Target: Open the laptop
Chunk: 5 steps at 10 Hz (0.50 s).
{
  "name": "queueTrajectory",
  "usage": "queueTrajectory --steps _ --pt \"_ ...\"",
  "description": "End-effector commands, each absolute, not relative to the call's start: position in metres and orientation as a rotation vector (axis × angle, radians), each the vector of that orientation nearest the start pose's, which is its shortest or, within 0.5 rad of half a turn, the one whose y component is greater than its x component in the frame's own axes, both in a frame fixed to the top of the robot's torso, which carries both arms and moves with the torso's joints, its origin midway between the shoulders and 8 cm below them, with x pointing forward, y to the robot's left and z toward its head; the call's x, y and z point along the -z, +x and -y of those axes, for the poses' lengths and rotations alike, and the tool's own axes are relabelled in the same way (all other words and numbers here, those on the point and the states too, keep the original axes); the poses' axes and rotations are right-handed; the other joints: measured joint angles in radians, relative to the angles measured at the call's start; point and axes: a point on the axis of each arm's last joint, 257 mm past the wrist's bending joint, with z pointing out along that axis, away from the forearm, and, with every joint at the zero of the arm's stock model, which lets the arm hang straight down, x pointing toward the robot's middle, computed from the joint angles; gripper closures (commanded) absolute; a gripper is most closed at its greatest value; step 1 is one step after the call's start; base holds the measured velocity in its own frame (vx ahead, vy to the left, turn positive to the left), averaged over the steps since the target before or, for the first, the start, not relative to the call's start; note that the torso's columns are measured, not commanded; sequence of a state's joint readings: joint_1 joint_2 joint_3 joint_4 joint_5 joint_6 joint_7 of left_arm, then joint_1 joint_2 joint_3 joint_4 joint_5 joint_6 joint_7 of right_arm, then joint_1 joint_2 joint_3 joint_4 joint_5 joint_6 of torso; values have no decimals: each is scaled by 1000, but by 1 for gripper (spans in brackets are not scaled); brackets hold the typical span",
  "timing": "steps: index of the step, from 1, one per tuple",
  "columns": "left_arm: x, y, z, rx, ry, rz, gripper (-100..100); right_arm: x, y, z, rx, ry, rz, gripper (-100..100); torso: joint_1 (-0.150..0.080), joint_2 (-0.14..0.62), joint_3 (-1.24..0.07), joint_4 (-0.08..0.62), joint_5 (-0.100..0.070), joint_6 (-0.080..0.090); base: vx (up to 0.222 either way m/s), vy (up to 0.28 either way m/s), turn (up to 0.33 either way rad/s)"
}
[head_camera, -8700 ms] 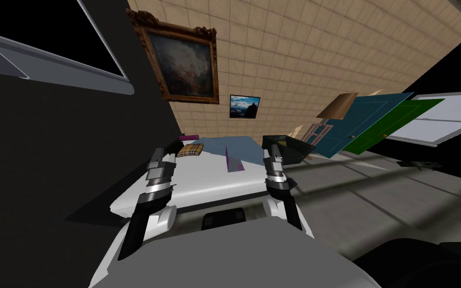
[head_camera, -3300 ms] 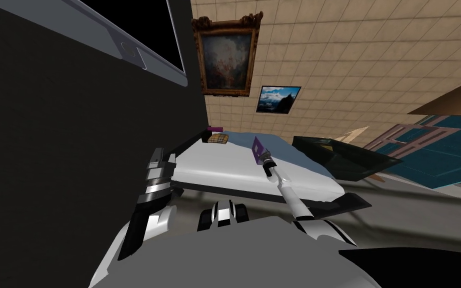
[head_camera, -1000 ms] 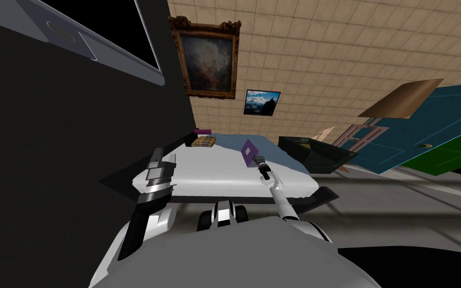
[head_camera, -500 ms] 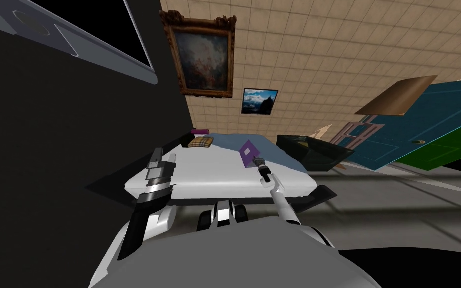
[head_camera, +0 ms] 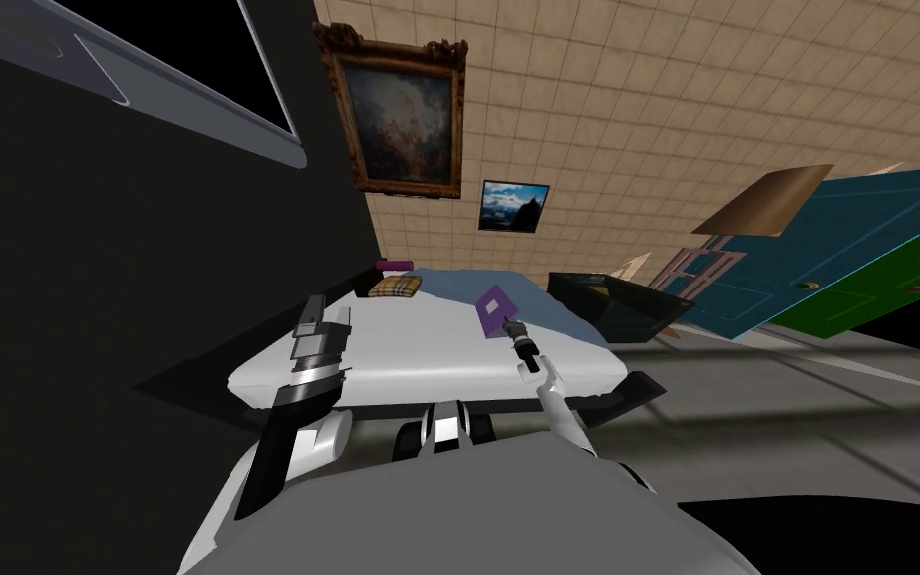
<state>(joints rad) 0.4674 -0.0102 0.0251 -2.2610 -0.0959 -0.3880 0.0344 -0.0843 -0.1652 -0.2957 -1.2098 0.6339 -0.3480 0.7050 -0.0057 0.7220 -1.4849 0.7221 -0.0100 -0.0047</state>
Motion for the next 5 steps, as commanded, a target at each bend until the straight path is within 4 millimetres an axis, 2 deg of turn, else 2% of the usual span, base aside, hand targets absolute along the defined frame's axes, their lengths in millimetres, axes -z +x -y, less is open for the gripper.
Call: queueTrajectory --steps 1,4,5 --pt "-4 368 -281 1230 -703 -714 0 308 518 357 -126 240 -1573 100 0 -1 -1 -1 -1 -1 79 -65 -62" --pt "-4 368 -281 1231 -703 -714 0 308 518 357 -126 240 -1573 100 5 0 3 5 4 -3 0 -8 -8" --pt "-4 368 -281 1231 -703 -714 0 298 521 364 -122 243 -1552 100 6 1 2 6 5 -3 -12 -4 -30"
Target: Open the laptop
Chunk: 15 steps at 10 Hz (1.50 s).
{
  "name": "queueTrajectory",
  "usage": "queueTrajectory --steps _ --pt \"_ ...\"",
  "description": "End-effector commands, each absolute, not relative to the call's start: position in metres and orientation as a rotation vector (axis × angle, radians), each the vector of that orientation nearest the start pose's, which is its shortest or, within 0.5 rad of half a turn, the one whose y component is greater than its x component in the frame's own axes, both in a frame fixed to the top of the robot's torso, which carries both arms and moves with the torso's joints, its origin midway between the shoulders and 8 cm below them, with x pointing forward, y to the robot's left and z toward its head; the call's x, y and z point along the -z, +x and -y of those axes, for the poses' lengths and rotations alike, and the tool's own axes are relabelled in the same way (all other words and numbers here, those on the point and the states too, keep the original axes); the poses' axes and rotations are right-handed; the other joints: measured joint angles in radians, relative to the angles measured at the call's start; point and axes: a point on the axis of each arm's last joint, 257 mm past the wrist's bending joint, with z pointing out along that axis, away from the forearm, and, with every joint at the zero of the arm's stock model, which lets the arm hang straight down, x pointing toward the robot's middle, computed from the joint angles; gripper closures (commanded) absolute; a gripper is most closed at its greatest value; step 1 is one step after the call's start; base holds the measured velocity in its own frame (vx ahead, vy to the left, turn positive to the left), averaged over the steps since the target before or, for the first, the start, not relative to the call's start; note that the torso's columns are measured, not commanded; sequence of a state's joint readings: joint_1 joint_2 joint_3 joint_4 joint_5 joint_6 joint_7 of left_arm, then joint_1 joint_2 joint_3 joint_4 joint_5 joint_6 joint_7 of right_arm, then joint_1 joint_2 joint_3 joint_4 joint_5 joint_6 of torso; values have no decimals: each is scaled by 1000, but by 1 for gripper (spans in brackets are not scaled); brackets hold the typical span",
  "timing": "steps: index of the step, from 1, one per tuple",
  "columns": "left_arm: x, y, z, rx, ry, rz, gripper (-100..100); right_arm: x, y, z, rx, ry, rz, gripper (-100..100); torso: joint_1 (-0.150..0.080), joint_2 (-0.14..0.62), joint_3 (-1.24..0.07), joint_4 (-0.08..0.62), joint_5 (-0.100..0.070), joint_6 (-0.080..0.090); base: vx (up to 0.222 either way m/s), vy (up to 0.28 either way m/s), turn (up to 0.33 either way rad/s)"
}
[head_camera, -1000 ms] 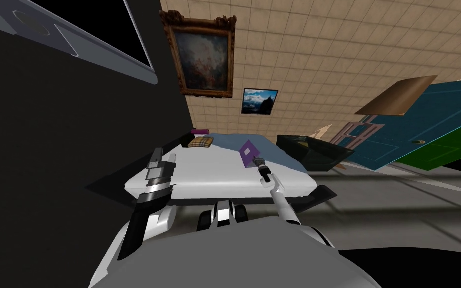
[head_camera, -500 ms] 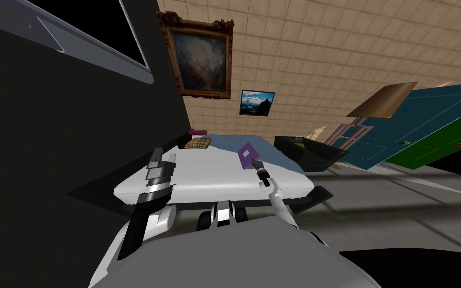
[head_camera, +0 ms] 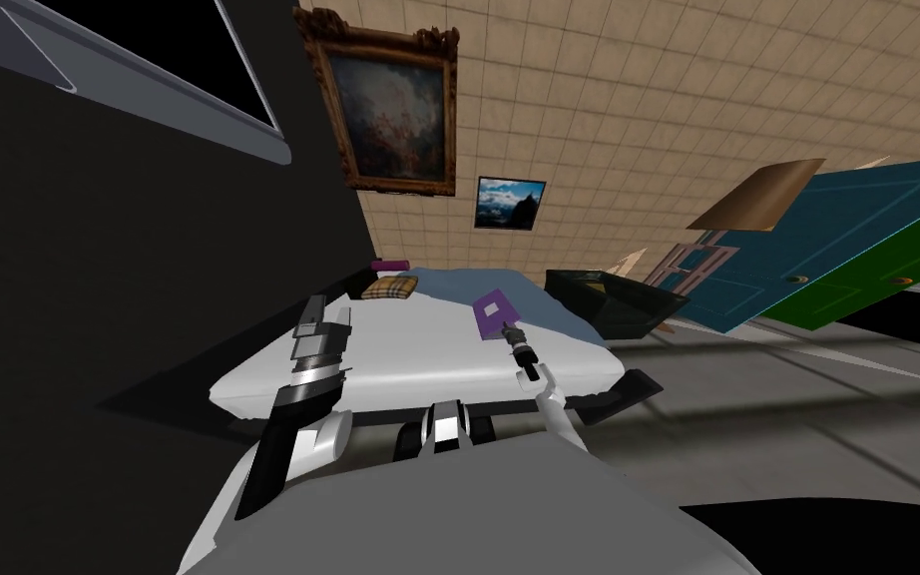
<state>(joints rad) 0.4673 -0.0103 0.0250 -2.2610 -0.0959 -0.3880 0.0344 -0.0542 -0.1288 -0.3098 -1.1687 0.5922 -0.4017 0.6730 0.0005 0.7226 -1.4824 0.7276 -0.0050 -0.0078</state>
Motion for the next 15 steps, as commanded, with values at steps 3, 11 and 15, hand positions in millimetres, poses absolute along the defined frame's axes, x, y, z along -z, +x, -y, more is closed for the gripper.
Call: queueTrajectory --steps 3,11,15 --pt "-4 368 -281 1231 -703 -714 0 329 497 344 -229 326 -1552 100 -4 4 5 2 1 0 0 -21 15" --pt "-4 368 -281 1231 -703 -714 0 292 533 364 -205 326 -1532 -100 1 17 8 11 5 8 -39 5 13" --pt "-4 368 -281 1231 -703 -714 0 267 558 374 -188 332 -1528 -100 0 16 7 11 6 8 -75 14 25"
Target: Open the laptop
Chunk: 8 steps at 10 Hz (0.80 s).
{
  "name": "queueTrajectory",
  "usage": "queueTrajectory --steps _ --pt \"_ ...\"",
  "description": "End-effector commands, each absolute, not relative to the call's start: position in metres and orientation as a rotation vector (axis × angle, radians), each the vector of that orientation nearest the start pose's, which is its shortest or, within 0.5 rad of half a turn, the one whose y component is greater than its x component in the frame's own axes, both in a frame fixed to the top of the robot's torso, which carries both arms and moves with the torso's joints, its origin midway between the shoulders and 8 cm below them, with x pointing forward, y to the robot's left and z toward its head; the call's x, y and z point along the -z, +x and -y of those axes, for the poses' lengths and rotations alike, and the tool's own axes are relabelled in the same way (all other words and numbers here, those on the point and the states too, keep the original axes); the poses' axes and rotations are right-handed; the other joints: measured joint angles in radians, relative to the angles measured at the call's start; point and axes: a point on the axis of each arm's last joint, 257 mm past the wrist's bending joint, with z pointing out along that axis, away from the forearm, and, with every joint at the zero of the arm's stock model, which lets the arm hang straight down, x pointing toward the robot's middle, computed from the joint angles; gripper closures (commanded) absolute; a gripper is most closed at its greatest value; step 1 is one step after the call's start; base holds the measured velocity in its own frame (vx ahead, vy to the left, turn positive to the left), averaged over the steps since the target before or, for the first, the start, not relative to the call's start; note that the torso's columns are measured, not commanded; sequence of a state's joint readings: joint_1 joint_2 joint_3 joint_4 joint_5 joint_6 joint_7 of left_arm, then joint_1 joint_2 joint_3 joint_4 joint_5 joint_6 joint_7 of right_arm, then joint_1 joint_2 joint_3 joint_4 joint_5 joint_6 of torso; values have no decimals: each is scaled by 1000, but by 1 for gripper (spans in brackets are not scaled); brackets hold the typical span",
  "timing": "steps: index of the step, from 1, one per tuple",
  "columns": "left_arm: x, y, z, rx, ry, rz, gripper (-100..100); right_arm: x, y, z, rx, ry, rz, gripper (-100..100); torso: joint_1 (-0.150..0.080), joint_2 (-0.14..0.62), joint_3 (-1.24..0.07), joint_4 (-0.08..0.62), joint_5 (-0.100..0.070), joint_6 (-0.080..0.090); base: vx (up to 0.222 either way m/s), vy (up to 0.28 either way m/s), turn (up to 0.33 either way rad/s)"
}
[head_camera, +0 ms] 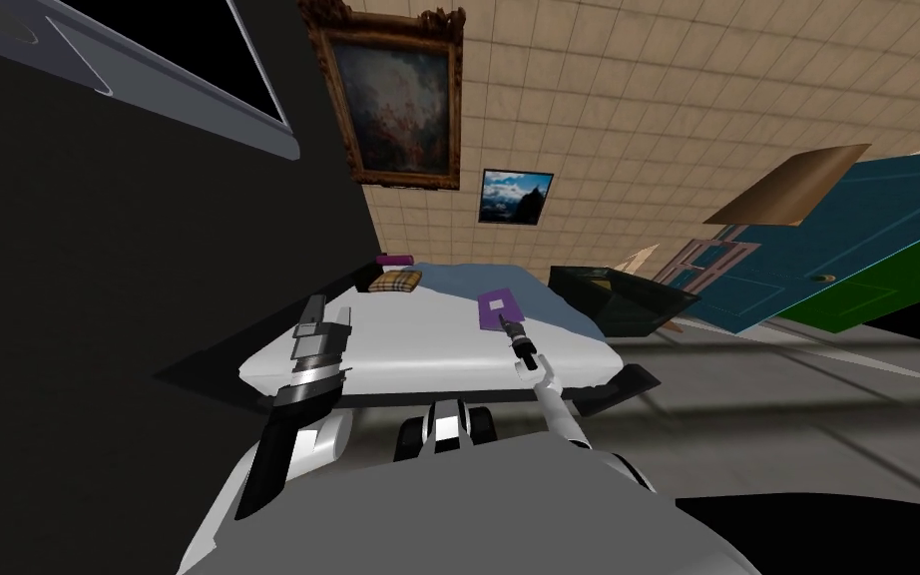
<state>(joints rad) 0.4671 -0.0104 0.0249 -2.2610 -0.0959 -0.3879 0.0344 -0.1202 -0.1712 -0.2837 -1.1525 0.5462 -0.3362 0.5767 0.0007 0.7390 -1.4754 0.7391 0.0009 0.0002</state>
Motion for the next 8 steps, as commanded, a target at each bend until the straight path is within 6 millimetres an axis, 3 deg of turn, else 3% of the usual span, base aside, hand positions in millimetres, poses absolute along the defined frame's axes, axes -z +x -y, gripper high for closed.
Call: queueTrajectory --steps 1,2,3,8 --pt "-4 368 -281 1231 -703 -714 0 260 564 376 -184 334 -1526 -100 0 0 0 0 0 0 -74 12 18" --pt "-4 368 -281 1231 -703 -714 0 266 560 375 -187 332 -1529 -100 0 0 0 0 0 0 -30 6 4" --pt "-4 368 -281 1231 -703 -714 0 265 560 376 -186 335 -1531 0 0 -2 -1 -1 0 0 -7 1 -1" --pt "-4 368 -281 1231 -703 -714 0 270 558 376 -185 341 -1539 0 0 1 0 0 0 0 0 0 0"
